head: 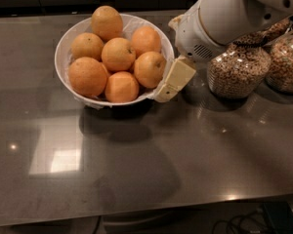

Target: Pick orange from white bowl

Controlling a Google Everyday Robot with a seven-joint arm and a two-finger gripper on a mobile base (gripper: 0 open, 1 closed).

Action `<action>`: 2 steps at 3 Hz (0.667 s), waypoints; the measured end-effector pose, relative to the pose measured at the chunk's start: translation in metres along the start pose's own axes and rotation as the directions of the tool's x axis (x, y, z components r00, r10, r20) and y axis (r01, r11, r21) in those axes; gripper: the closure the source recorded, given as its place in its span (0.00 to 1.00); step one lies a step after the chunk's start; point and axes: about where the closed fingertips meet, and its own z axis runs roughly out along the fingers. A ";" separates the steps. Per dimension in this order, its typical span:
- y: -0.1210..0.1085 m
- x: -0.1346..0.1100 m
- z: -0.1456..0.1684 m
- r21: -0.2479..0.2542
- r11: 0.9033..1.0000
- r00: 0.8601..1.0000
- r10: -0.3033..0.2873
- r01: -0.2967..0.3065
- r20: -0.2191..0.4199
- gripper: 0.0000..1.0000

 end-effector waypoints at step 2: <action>-0.012 0.002 0.010 0.043 0.999 1.000 0.019 -0.019 0.005 0.00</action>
Offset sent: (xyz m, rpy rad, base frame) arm 0.0269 -0.0016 -0.0097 0.0184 -0.0413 -0.0590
